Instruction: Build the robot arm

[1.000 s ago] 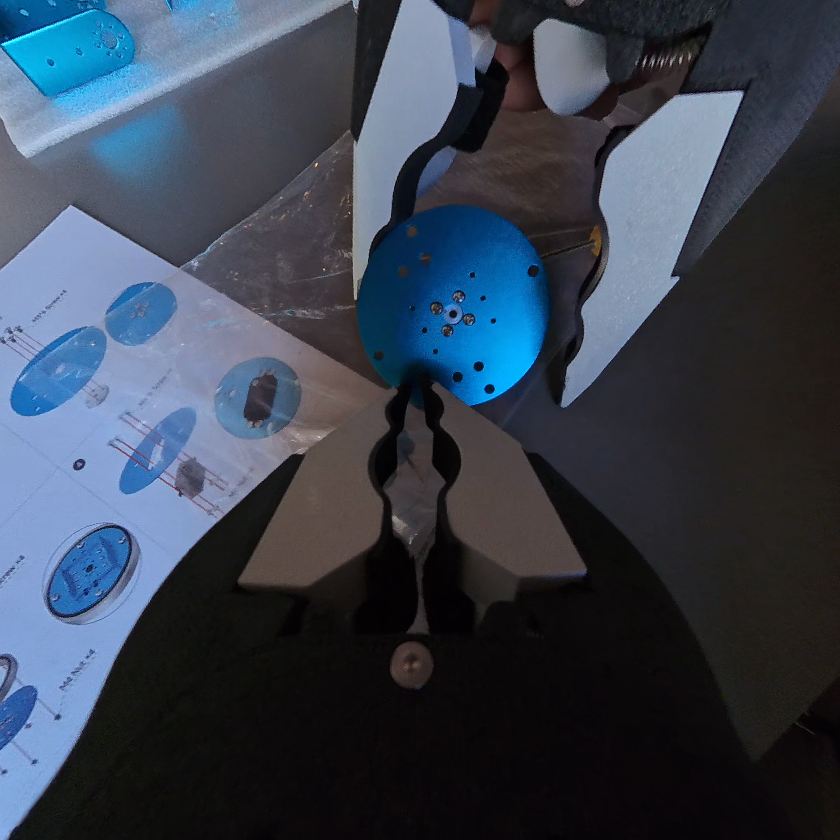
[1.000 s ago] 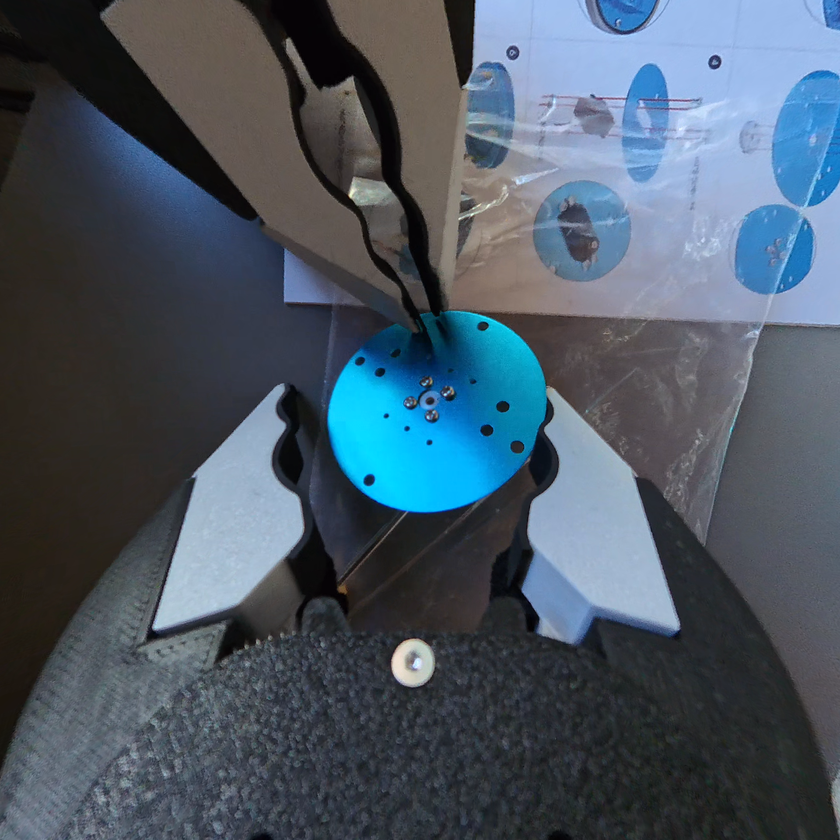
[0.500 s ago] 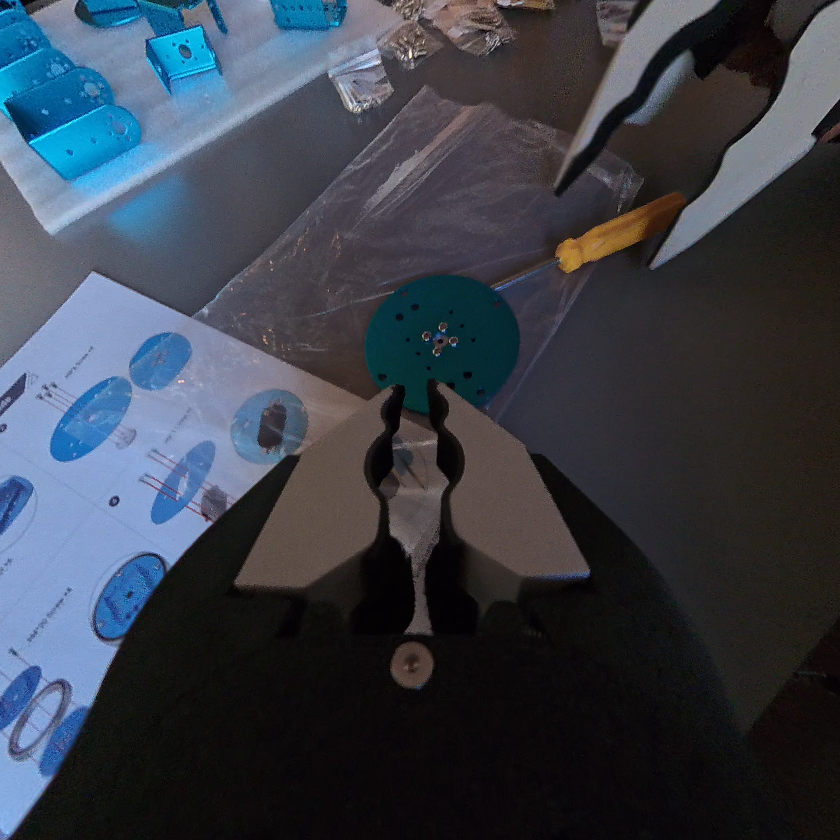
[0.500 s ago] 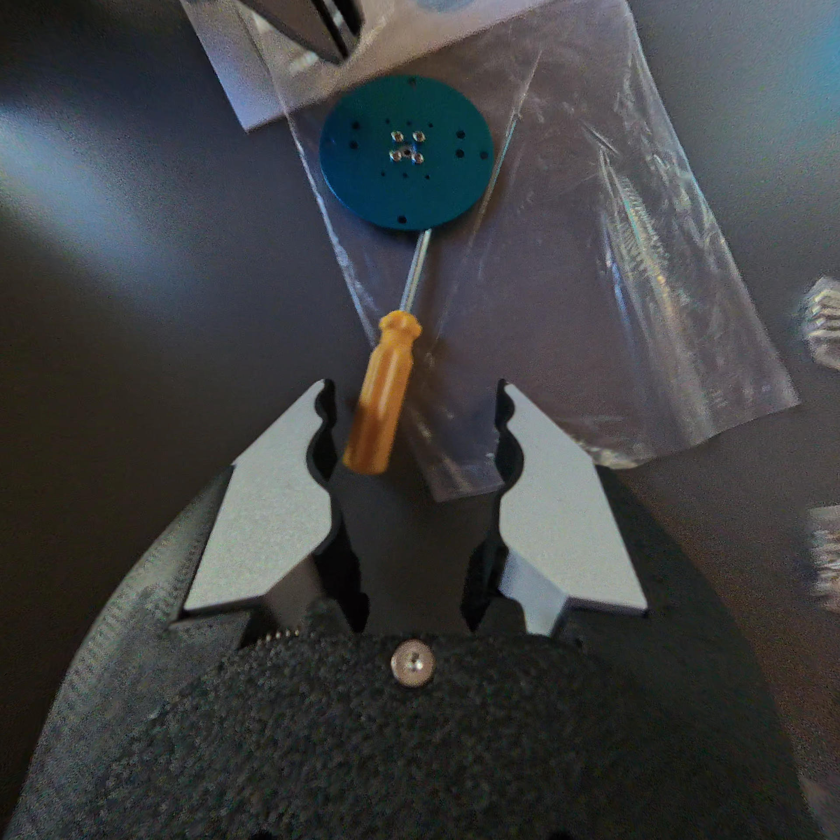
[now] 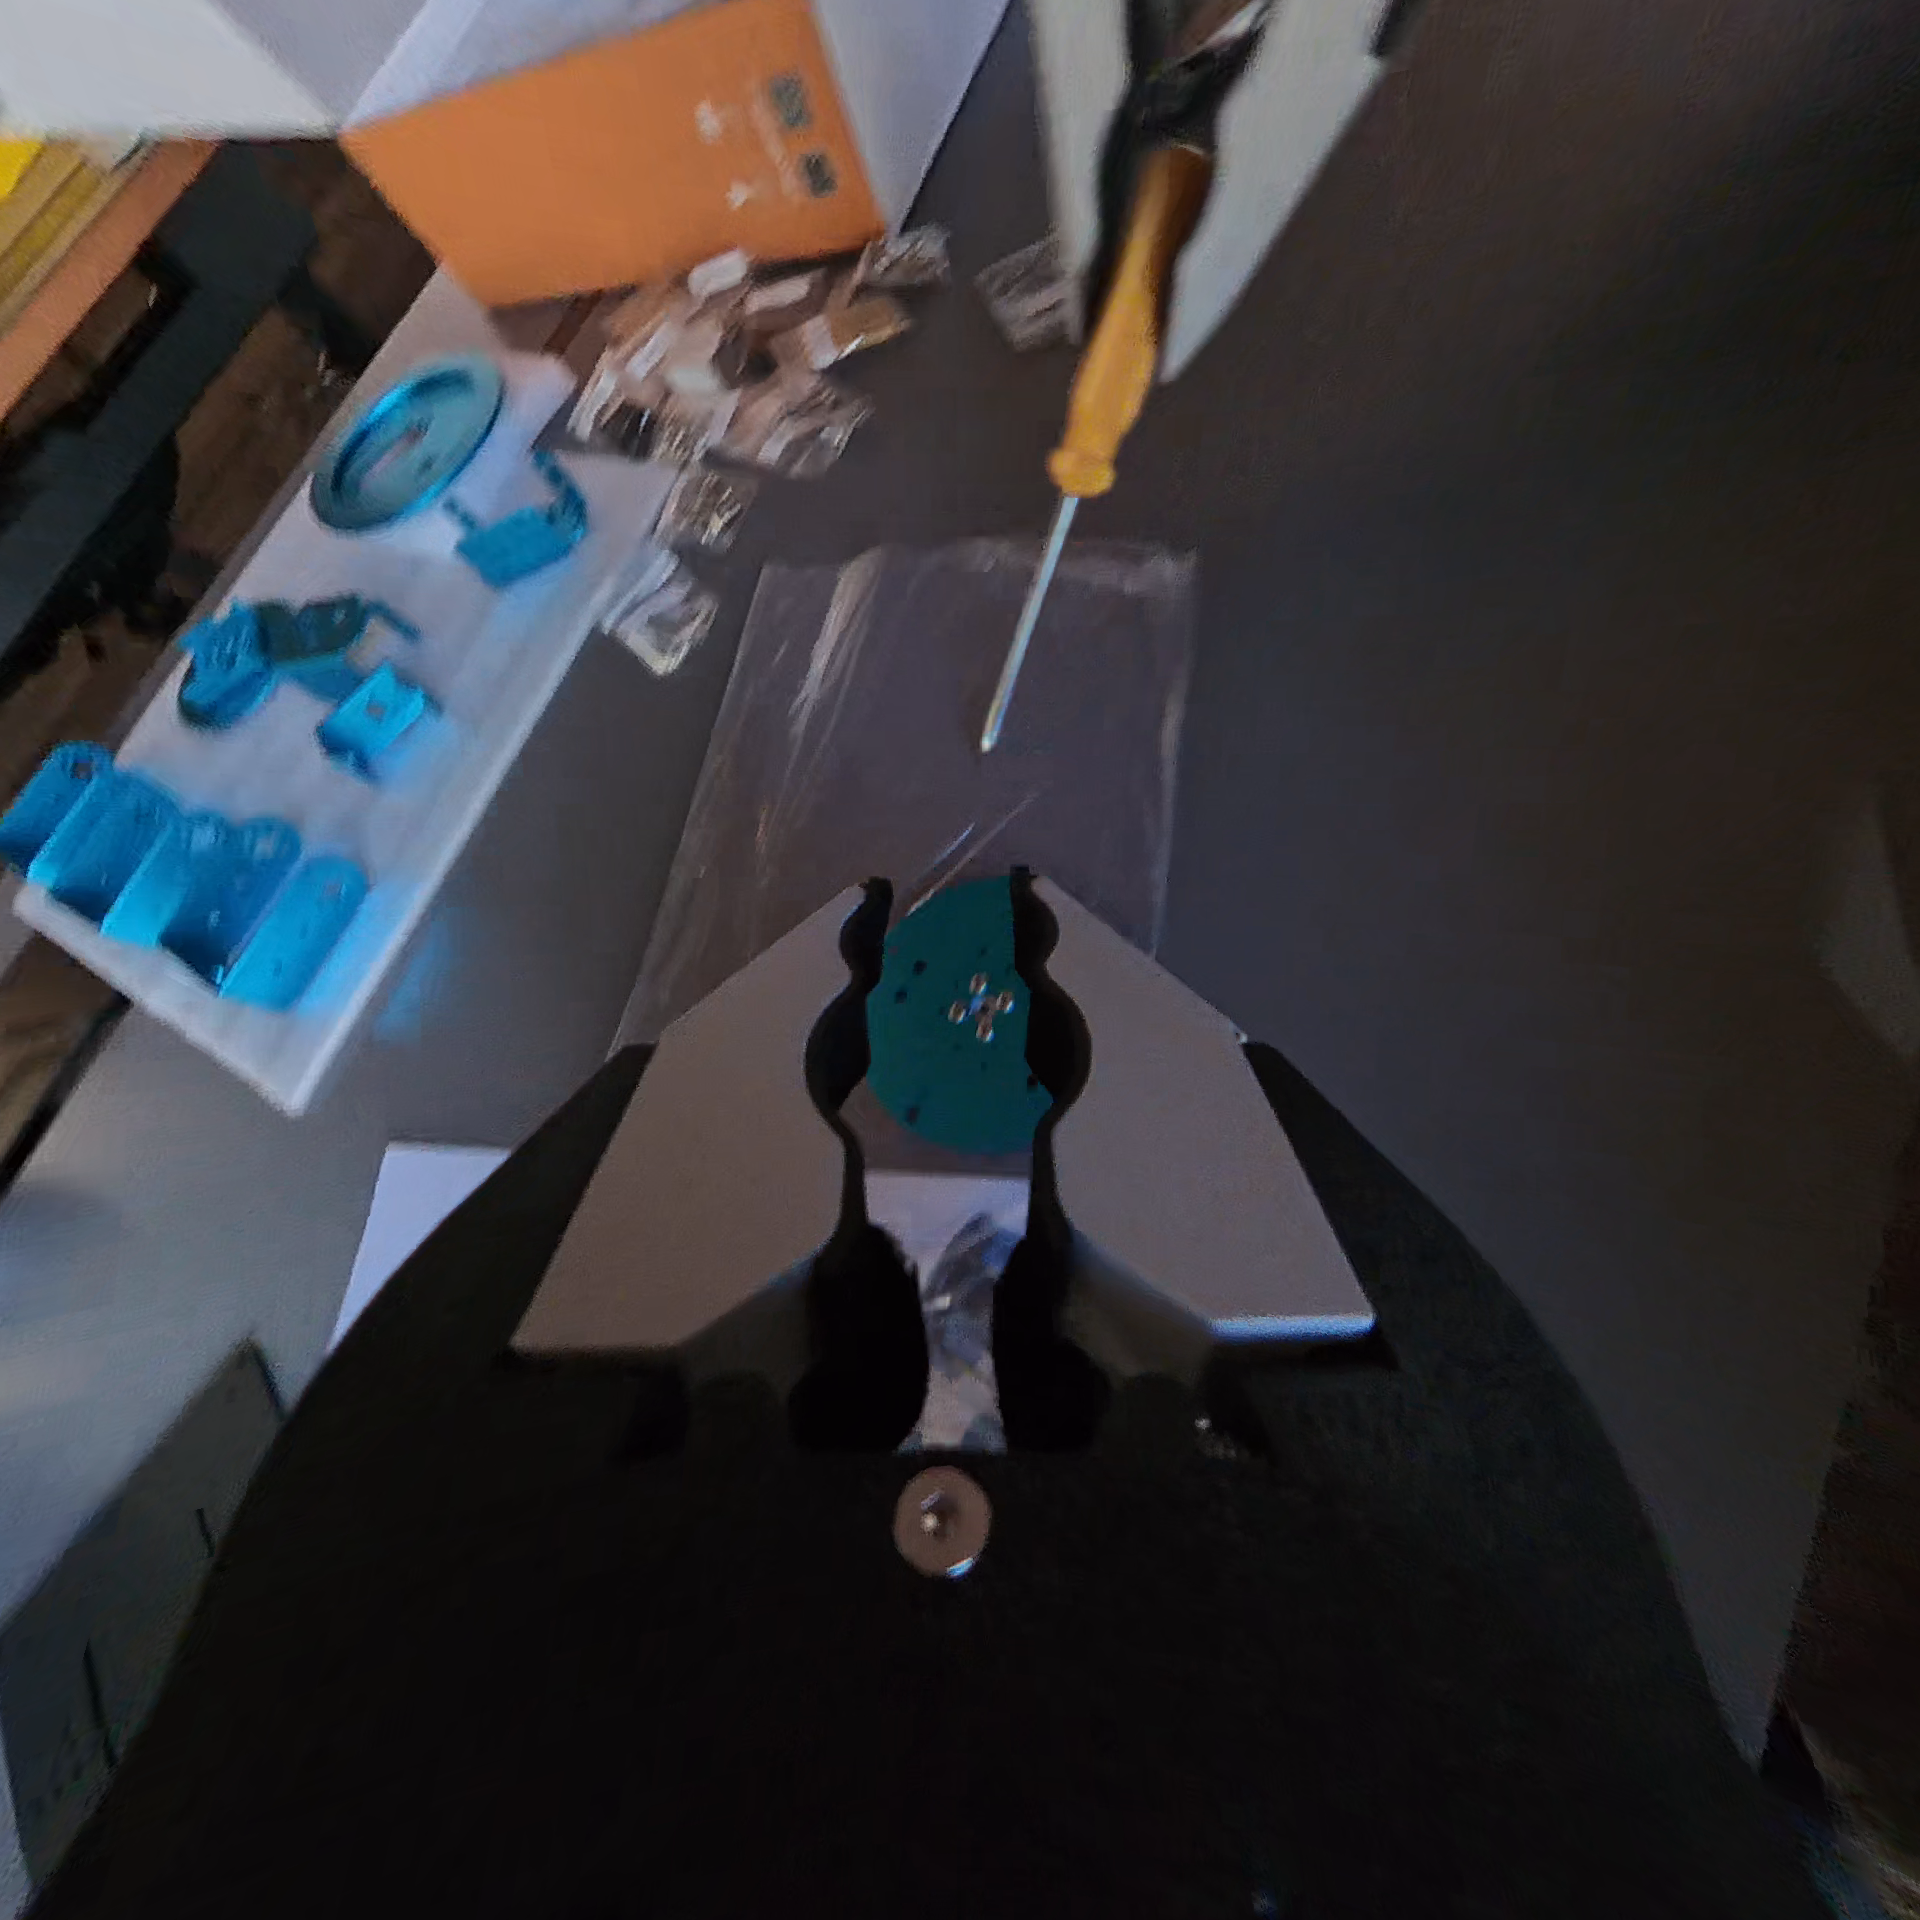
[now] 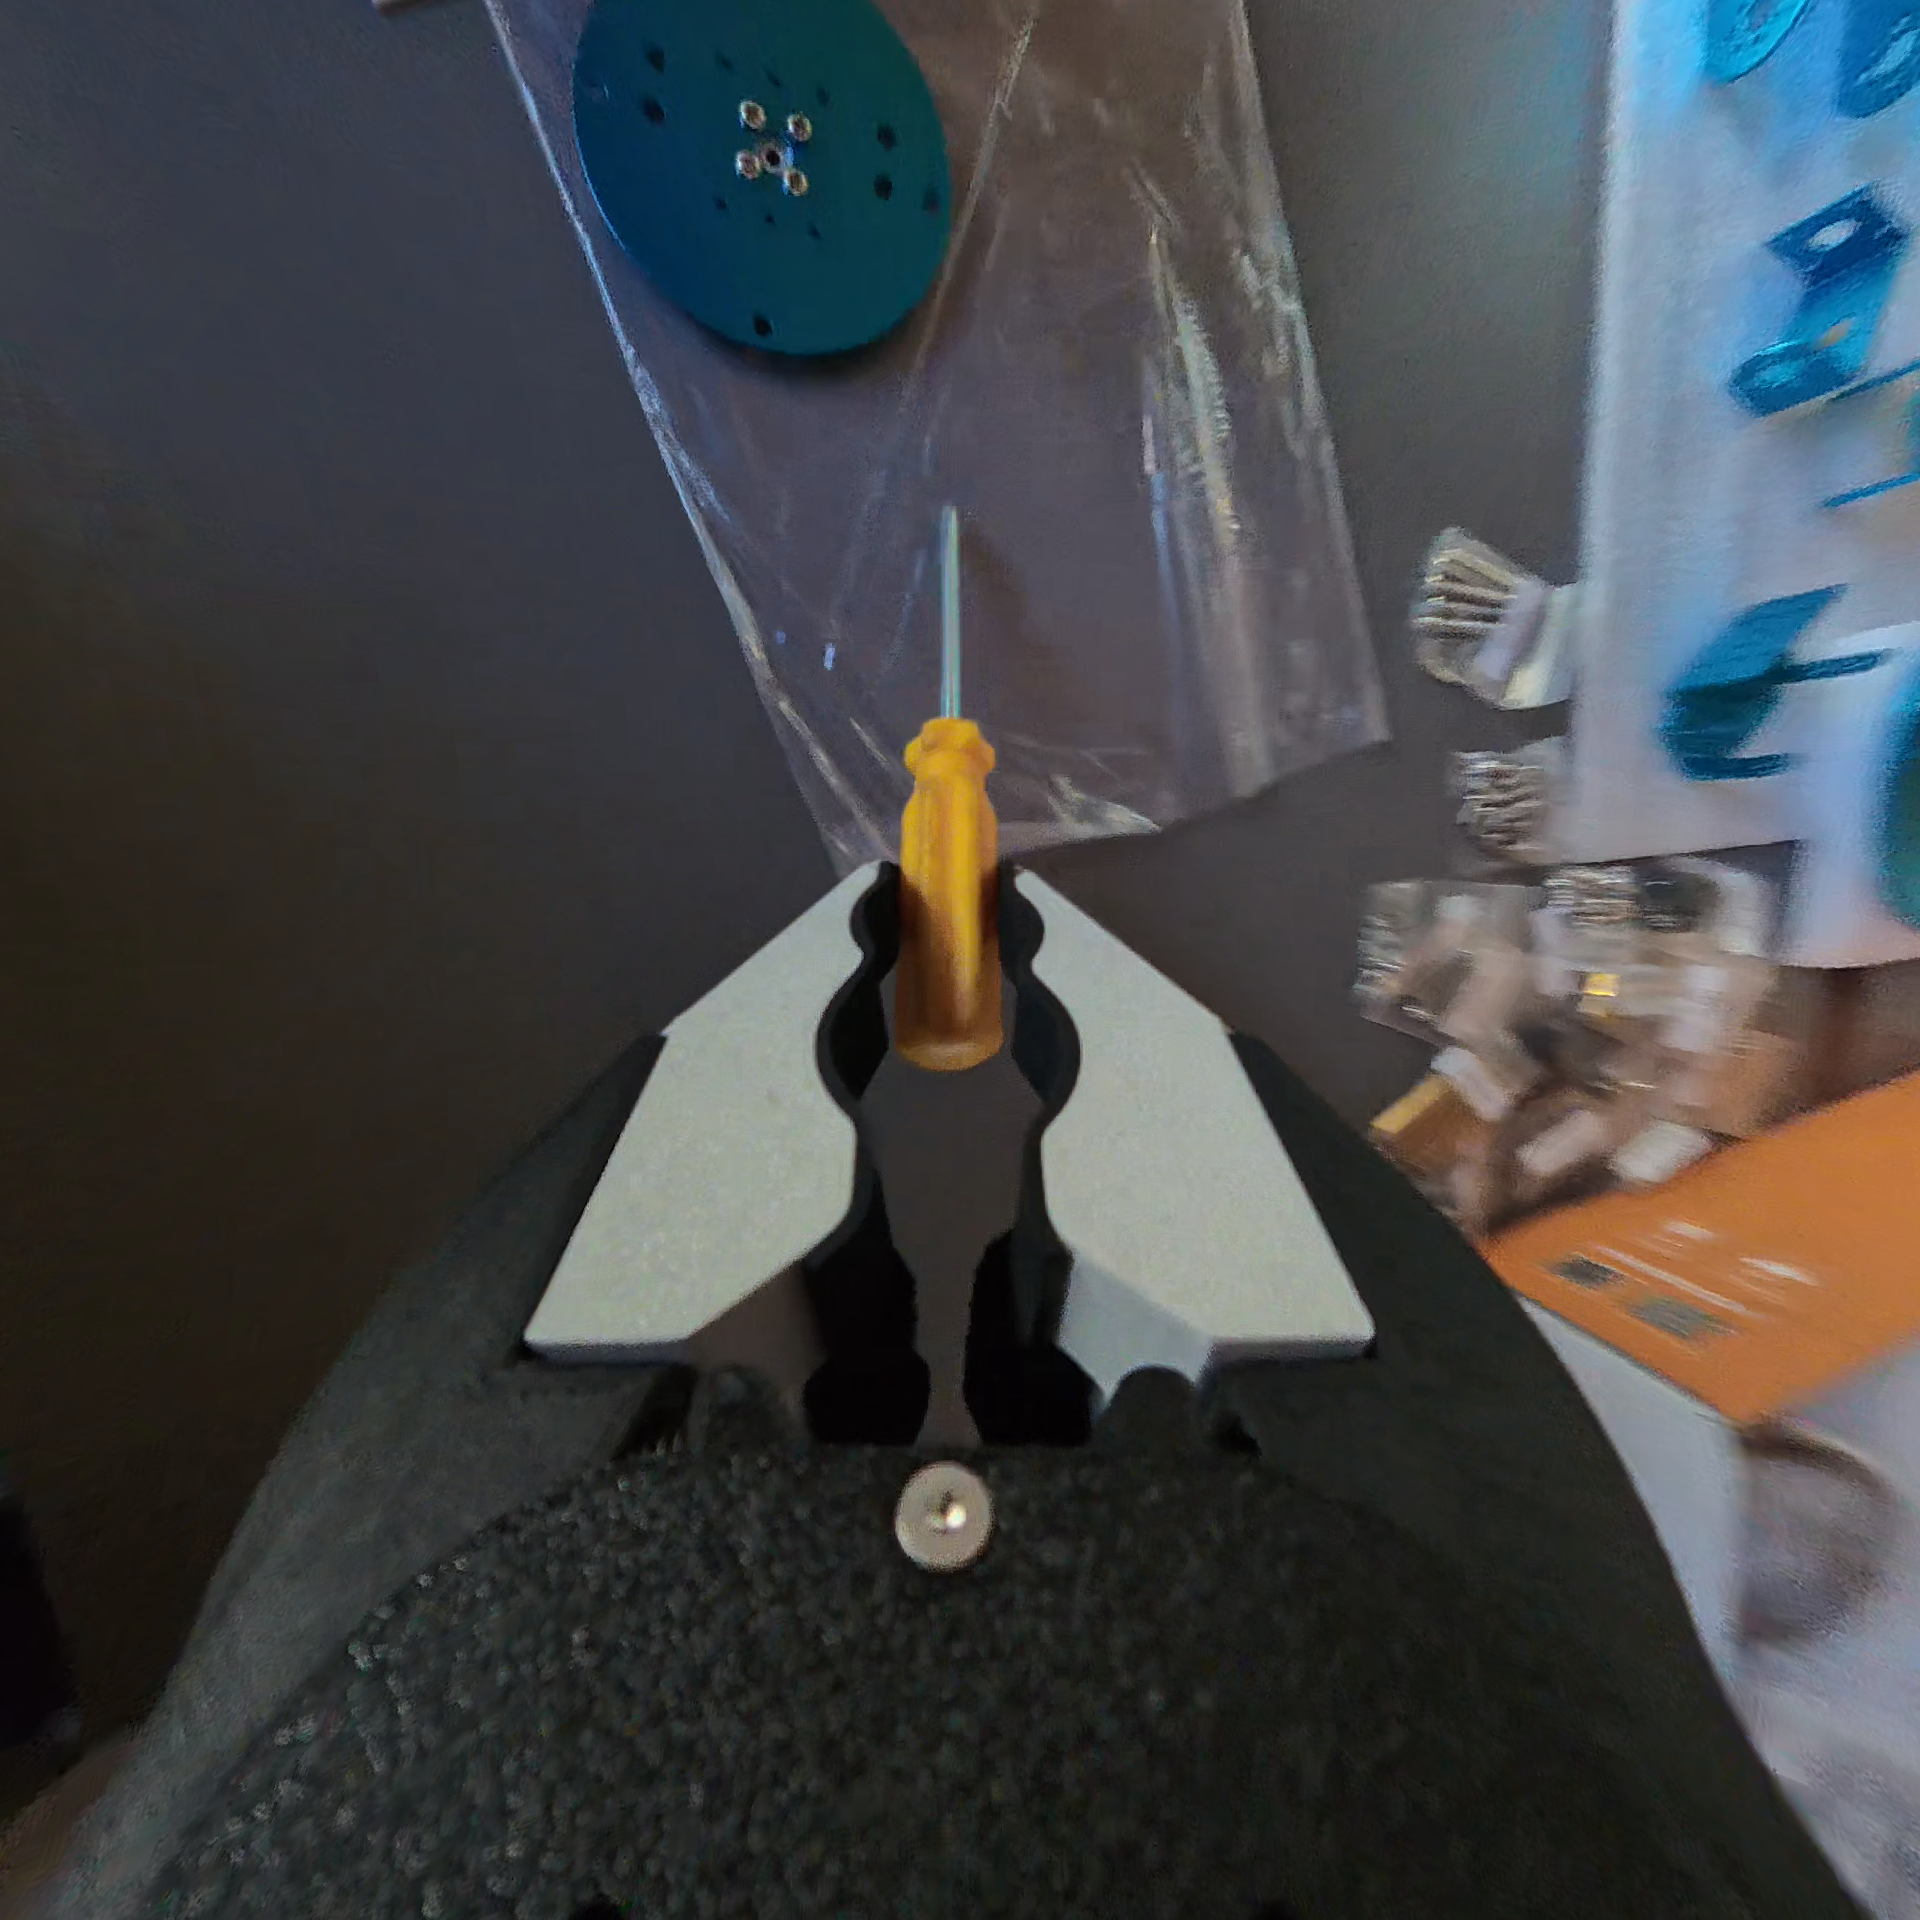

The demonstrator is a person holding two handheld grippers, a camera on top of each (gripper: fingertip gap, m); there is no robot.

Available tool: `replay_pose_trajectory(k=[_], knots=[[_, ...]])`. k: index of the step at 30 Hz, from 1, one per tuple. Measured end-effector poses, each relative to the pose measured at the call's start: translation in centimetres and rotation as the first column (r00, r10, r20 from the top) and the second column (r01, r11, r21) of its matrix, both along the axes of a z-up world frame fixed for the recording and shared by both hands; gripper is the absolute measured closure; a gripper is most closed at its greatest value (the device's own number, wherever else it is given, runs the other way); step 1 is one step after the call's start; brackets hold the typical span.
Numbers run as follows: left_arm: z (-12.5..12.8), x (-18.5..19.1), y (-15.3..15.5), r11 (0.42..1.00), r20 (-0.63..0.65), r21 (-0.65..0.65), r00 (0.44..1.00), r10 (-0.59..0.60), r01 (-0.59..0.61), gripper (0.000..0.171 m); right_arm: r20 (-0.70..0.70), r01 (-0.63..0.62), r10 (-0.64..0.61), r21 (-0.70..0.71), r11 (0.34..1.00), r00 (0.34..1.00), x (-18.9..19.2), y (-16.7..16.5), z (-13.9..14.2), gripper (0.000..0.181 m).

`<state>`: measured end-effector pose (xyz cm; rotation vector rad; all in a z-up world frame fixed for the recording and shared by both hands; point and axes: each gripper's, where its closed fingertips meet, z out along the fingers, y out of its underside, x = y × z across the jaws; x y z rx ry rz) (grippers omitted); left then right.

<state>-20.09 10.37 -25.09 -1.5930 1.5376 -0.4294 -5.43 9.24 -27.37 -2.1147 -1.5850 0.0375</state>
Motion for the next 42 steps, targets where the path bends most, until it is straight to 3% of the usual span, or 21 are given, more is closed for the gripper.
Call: replay_pose_trajectory(k=[3,5,10,11,16,18,21,24,25,27,30,37,42], knots=[[0.4,2.7,-0.7,0.996,-0.015,0.031,0.996,-0.088,0.089,0.144,0.088,-0.109,0.112,-0.042,0.993,0.990,-1.6,0.6,4.7,0.164],[0.7,3.8,0.0,0.996,-0.008,0.060,0.997,-0.073,0.073,0.144,0.068,-0.175,0.184,-0.114,0.978,0.981,-4.2,0.8,6.9,0.164],[1.4,3.5,2.1,0.997,0.081,0.075,0.997,0.013,-0.019,0.159,0.050,-0.292,0.311,-0.233,0.928,0.949,-8.7,2.0,8.4,0.164],[1.4,3.3,2.3,0.998,0.109,0.059,0.994,0.018,-0.024,0.168,0.042,-0.313,0.329,-0.219,0.924,0.943,-9.5,2.5,8.5,0.164],[0.9,1.8,3.9,0.997,0.289,-0.029,0.954,0.083,-0.078,0.168,-0.140,-0.408,0.391,-0.125,0.904,0.910,-13.9,3.8,9.1,0.170],[1.2,1.3,3.7,0.993,0.395,-0.113,0.915,0.085,-0.044,0.168,-0.327,-0.468,0.441,-0.005,0.884,0.836,-16.3,3.9,10.1,0.172],[1.6,0.6,3.3,0.978,0.487,-0.208,0.868,0.099,0.005,0.168,-0.588,-0.468,0.455,0.142,0.872,0.669,-17.8,4.0,11.2,0.150],[1.8,0.4,3.1,0.966,0.527,-0.255,0.844,0.100,0.044,0.168,-0.775,-0.471,0.394,0.142,0.870,0.493,-17.9,3.3,11.9,0.129],[1.8,0.4,3.1,0.965,0.530,-0.256,0.843,0.095,0.052,0.168,-0.796,-0.466,0.383,0.146,0.873,0.468,-17.9,3.5,11.7,0.129],[1.9,0.5,2.9,0.966,0.536,-0.251,0.840,0.086,0.061,0.168,-0.767,-0.461,0.374,0.116,0.880,0.521,-17.9,3.9,9.9,0.136],[1.3,0.7,2.8,0.973,0.503,-0.224,0.862,0.071,0.050,0.168,-0.763,-0.442,0.398,0.165,0.882,0.510,-18.2,3.9,9.6,0.164],[-2.8,0.0,3.0,0.987,0.262,-0.153,0.962,0.080,-0.041,0.168,-0.685,-0.511,0.432,0.100,0.854,0.587,-18.2,3.3,5.4,0.164],[-3.0,0.4,2.5,0.989,0.245,-0.143,0.968,0.059,-0.024,0.168,-0.655,-0.547,0.465,0.095,0.832,0.595,-18.3,2.4,5.2,0.164]])
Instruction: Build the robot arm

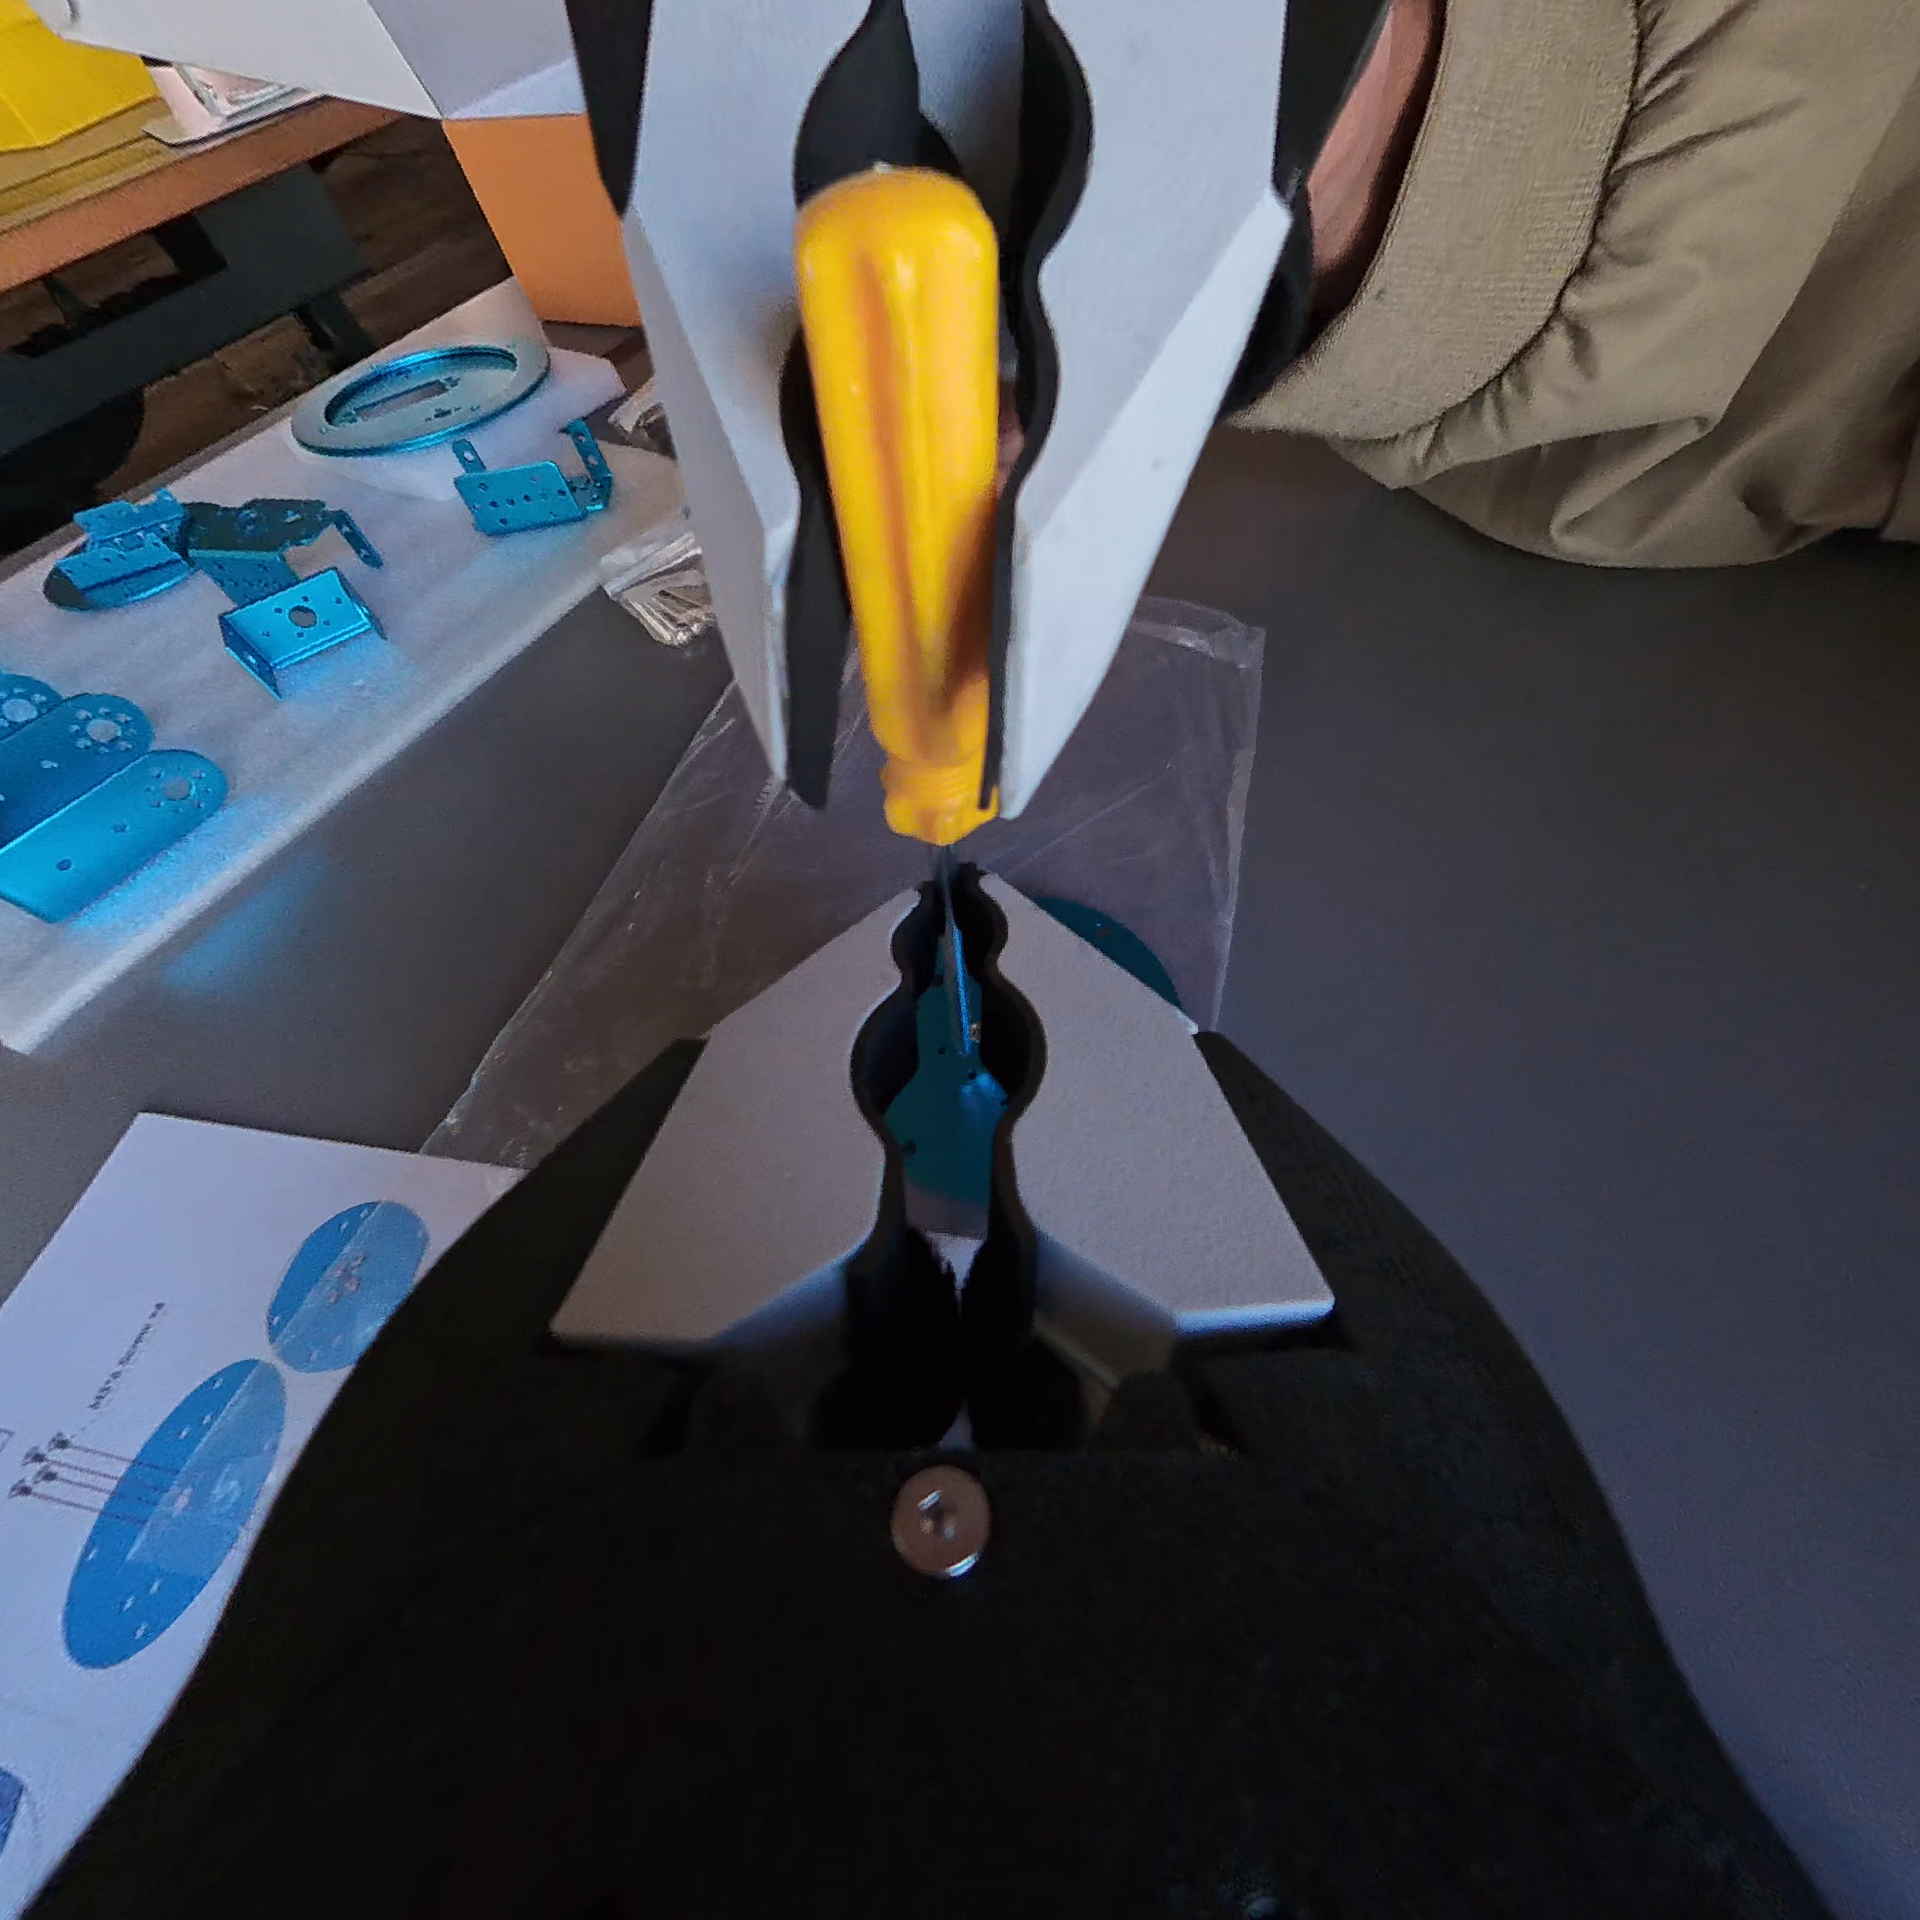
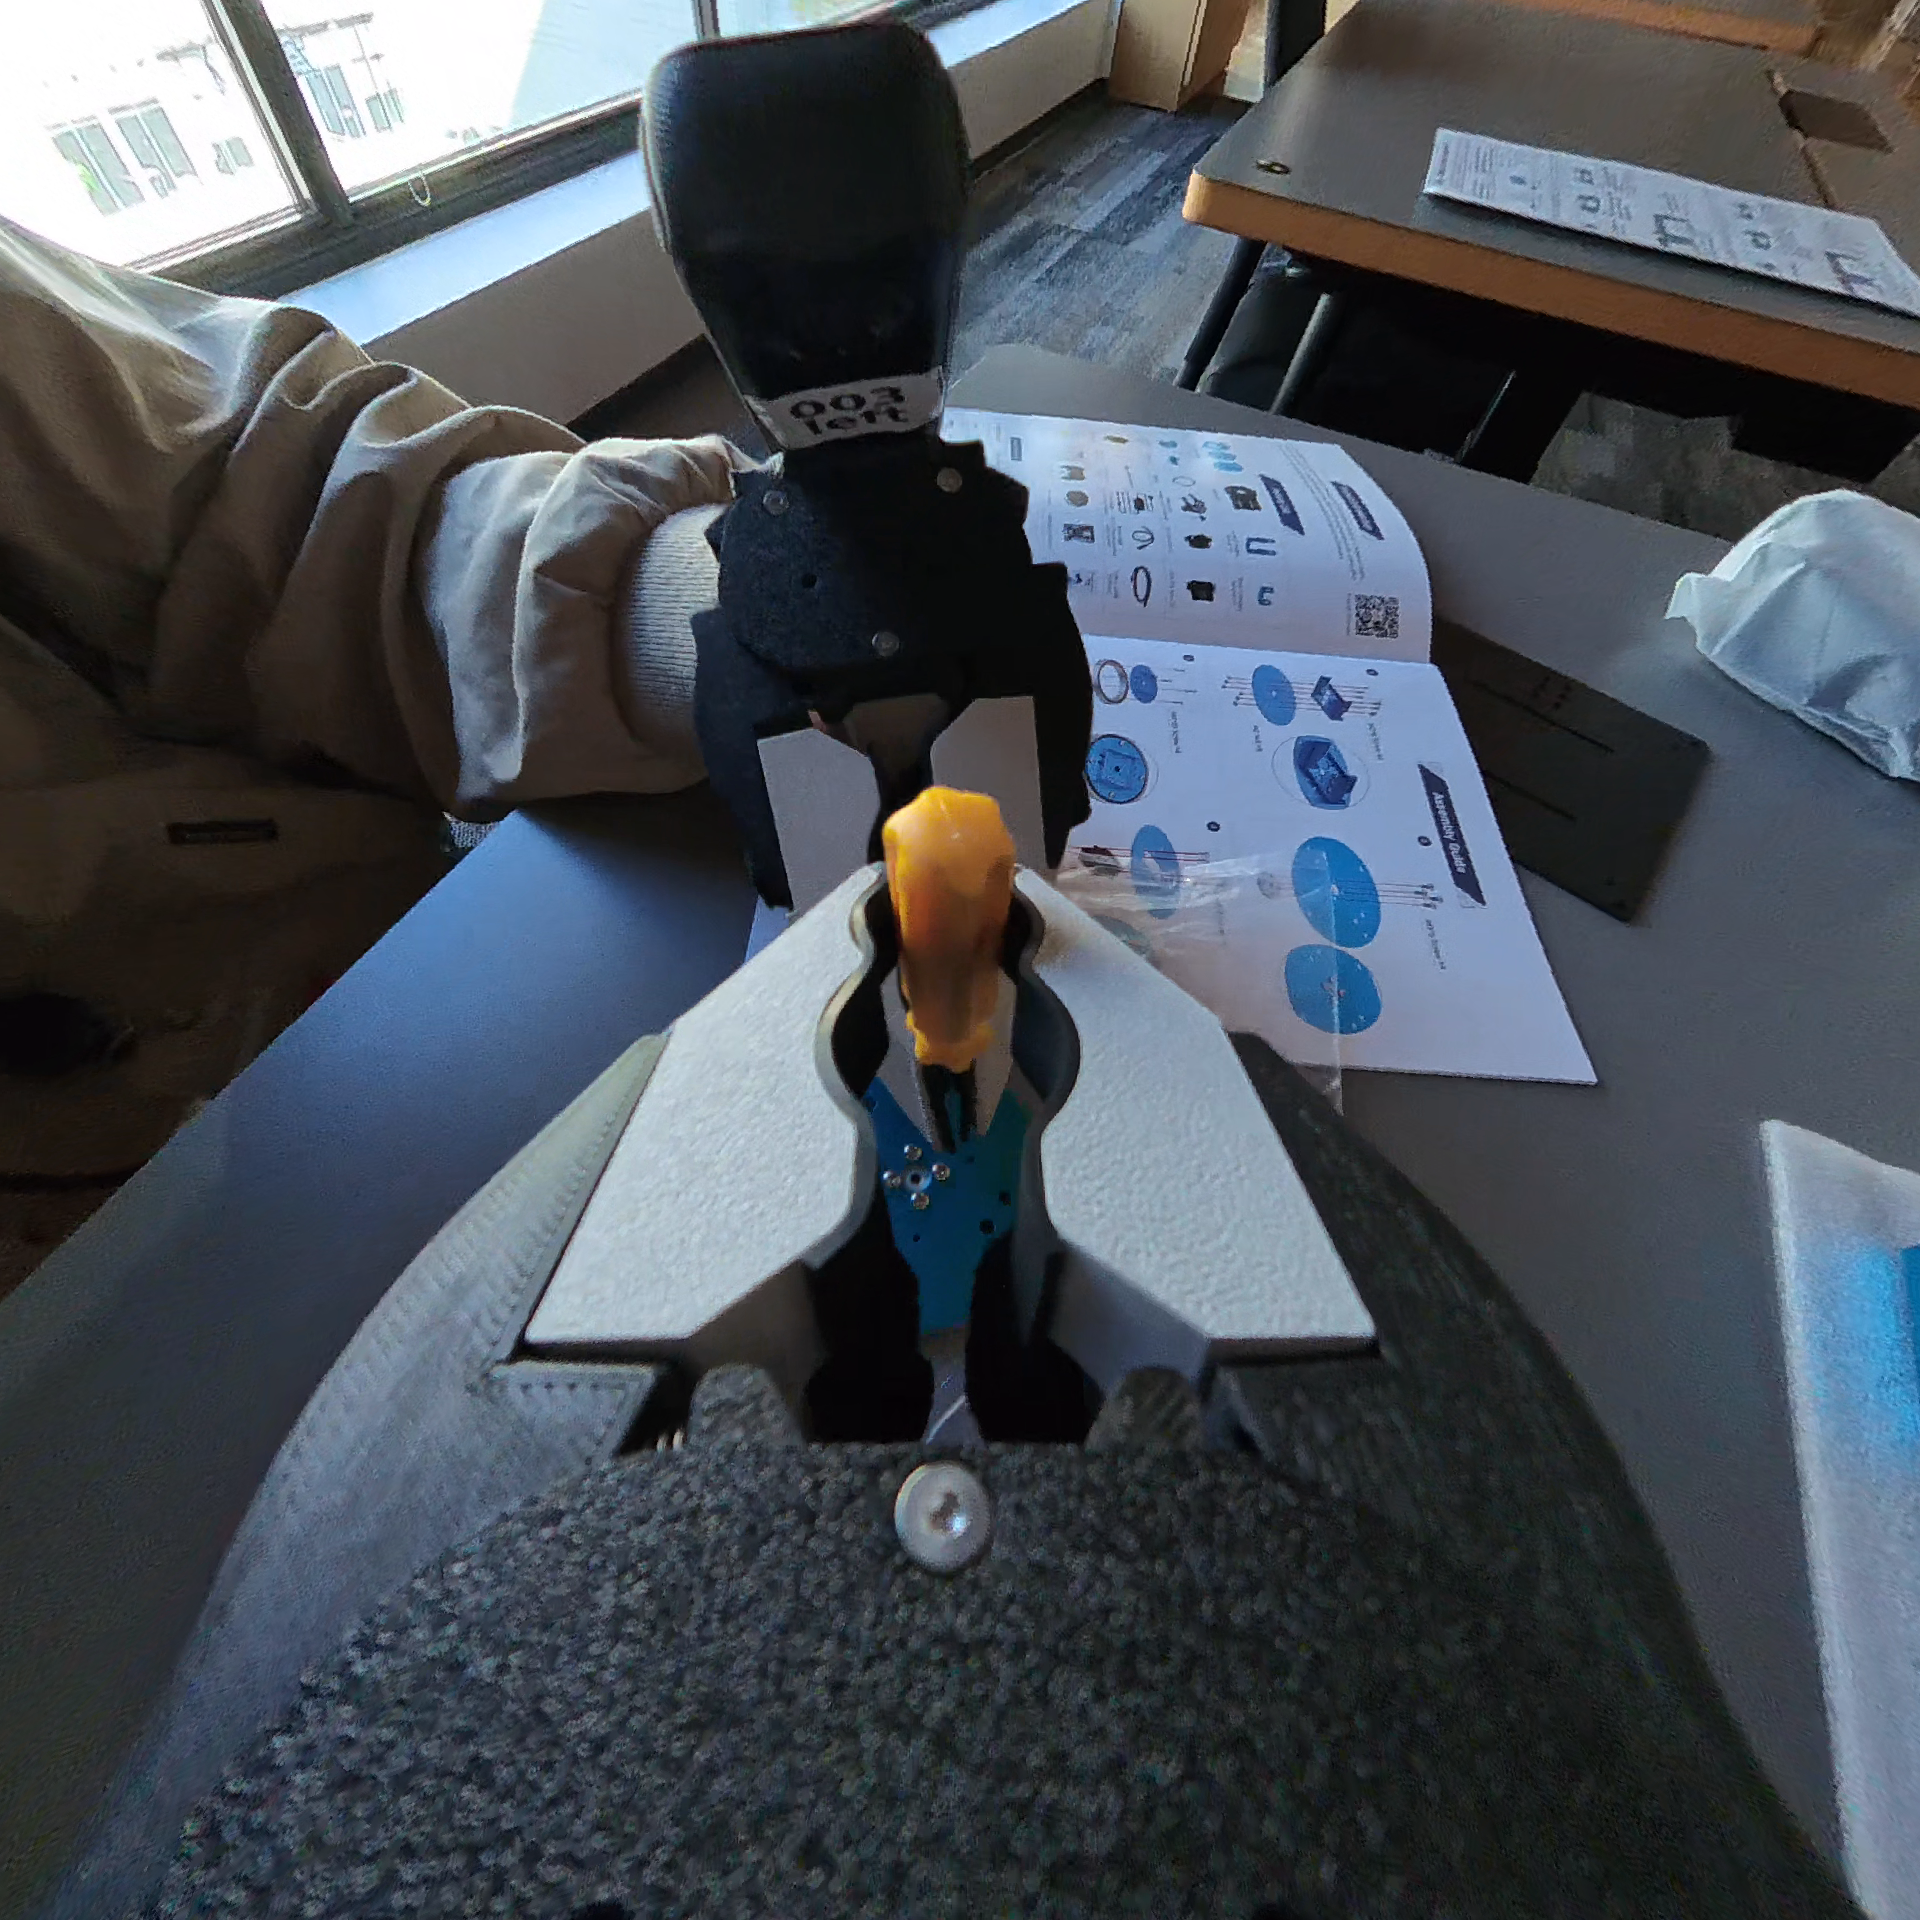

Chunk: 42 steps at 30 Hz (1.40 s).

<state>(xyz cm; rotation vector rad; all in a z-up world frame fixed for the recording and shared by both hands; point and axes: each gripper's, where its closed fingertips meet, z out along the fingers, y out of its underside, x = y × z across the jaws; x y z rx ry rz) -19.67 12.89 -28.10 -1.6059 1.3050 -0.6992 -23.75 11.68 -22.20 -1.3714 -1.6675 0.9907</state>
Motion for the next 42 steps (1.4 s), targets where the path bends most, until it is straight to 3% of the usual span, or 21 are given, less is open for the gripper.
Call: replay_pose_trajectory(k=[42], knots=[[-0.34,0.72,-0.11,1.000,-0.002,-0.012,1.000,-0.006,0.006,0.168,0.028,-0.018,0.019,-0.032,0.999,0.999,0.52,-0.14,-0.48,0.164]])
